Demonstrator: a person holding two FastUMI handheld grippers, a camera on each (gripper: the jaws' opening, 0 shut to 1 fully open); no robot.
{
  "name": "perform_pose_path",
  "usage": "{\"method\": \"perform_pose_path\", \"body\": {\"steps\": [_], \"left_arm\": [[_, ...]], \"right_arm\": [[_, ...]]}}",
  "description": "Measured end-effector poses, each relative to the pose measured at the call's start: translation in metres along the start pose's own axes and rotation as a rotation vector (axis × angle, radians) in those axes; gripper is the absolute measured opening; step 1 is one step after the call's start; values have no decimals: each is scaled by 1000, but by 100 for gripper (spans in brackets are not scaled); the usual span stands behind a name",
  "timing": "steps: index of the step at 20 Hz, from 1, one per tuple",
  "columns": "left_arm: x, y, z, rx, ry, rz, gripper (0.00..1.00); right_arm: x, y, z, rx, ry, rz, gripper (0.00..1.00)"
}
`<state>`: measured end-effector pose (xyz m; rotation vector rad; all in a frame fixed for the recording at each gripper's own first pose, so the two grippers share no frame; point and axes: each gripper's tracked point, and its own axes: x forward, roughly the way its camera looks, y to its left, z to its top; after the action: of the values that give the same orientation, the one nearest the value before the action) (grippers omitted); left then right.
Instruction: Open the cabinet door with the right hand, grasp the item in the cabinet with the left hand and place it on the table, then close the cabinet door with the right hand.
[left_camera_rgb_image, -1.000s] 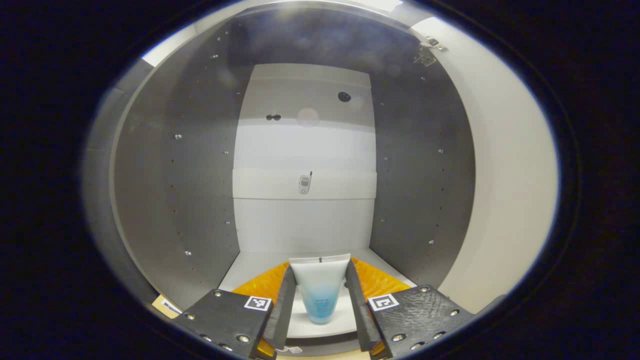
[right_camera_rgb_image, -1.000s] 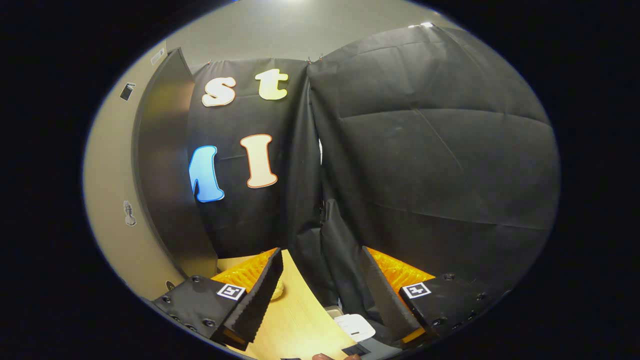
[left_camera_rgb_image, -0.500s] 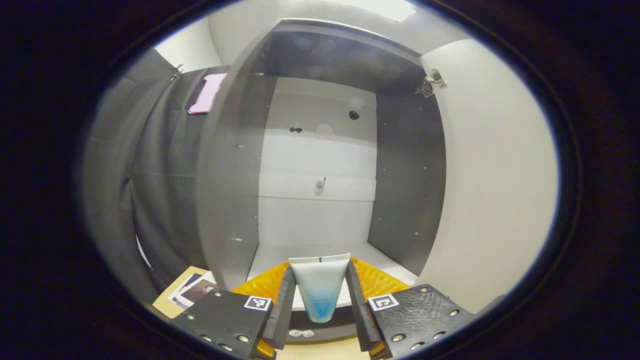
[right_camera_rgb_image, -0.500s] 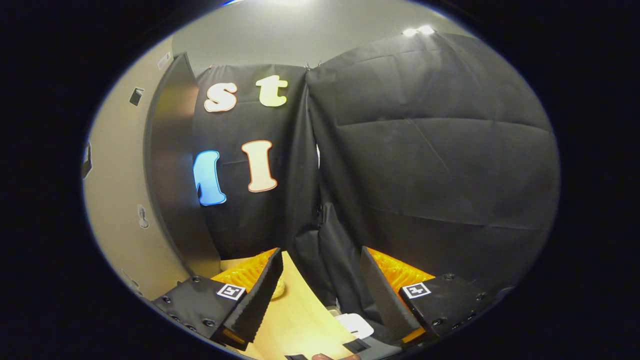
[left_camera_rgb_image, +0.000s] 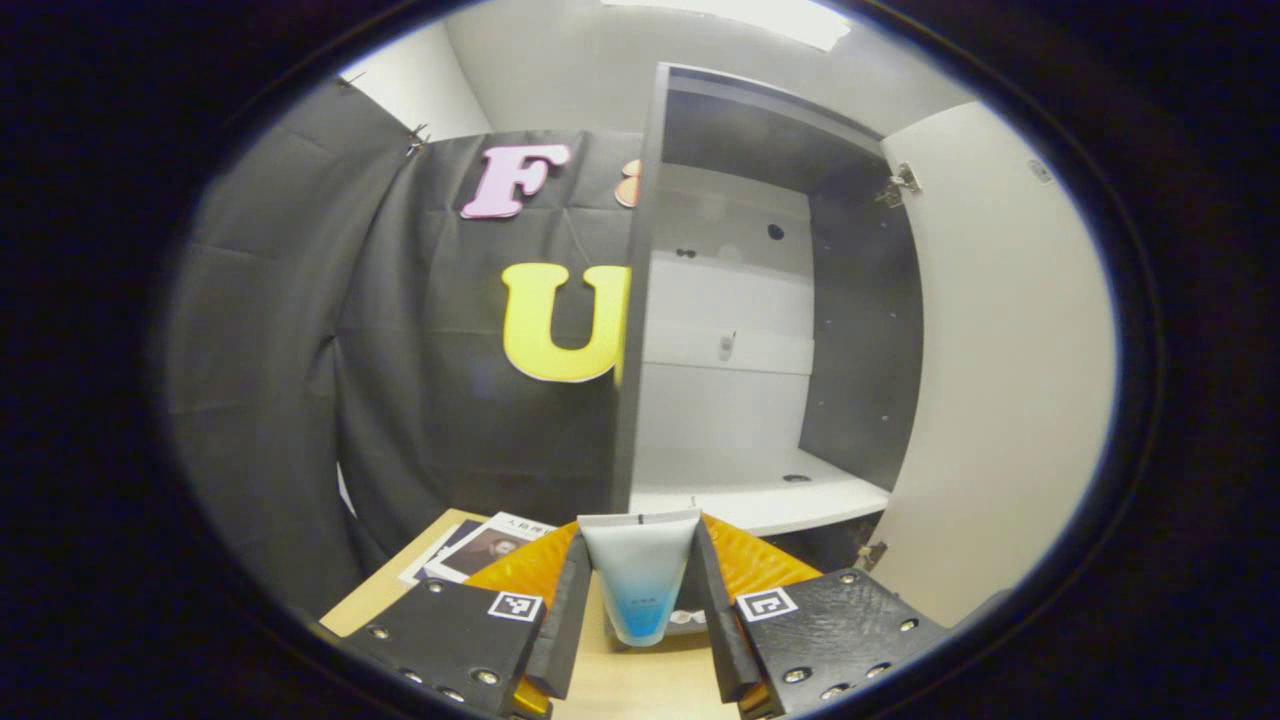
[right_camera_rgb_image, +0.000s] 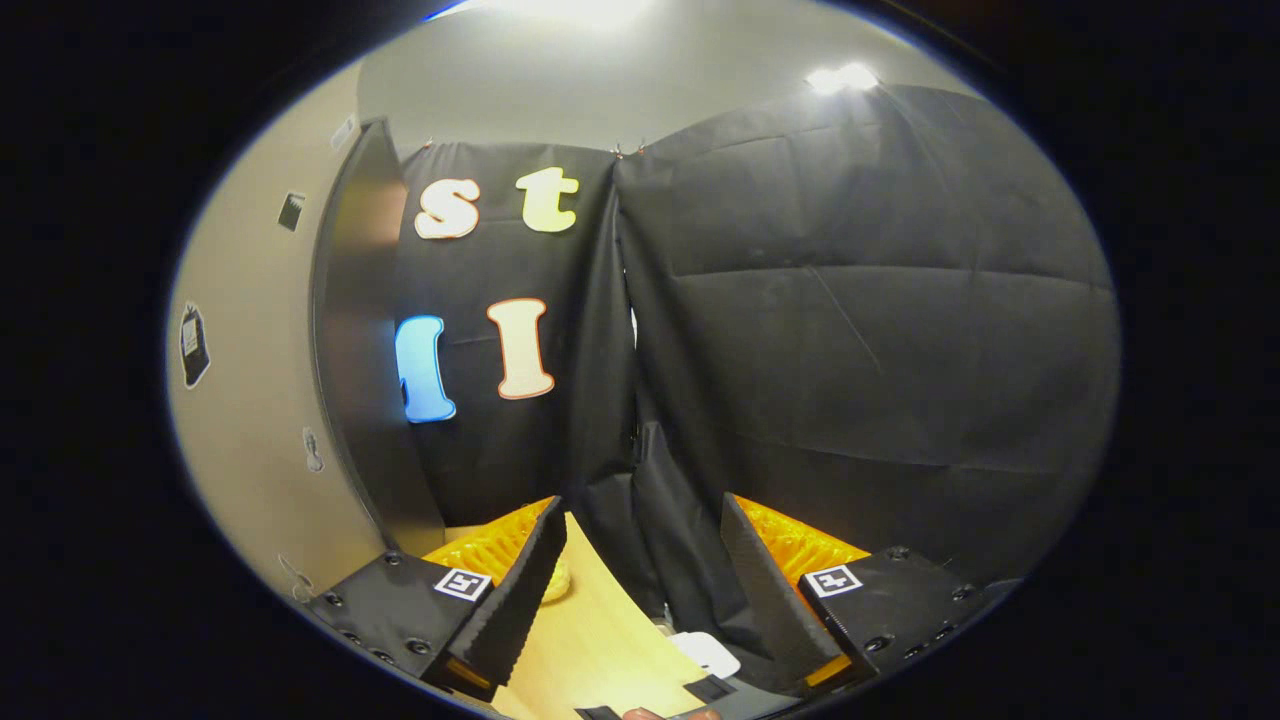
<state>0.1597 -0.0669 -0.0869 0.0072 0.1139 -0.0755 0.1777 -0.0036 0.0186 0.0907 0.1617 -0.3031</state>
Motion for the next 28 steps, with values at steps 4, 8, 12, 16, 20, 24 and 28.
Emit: {"method": "perform_pose_path", "body": {"steps": [4,8,12,16,20,24,28], "left_arm": [[-28,56,-52,82,-2,72,56],[-45,89,-119,44,15,93,55],[-58,115,-176,10,34,87,55],[-63,125,-226,0,62,79,55],[-65,118,-271,25,115,51,56],[-69,107,-300,29,149,22,56],[-72,115,-315,11,159,38,56]], "right_arm": [[-19,5,6,-12,-15,-7,93],[-32,8,0,7,9,-13,92],[-44,5,13,-14,-25,-39,92],[-54,13,7,-18,-16,-31,98],[-54,10,-16,-76,47,-47,98],[-54,7,-29,-65,98,-58,93],[-57,7,-34,-86,114,-64,93]]}}
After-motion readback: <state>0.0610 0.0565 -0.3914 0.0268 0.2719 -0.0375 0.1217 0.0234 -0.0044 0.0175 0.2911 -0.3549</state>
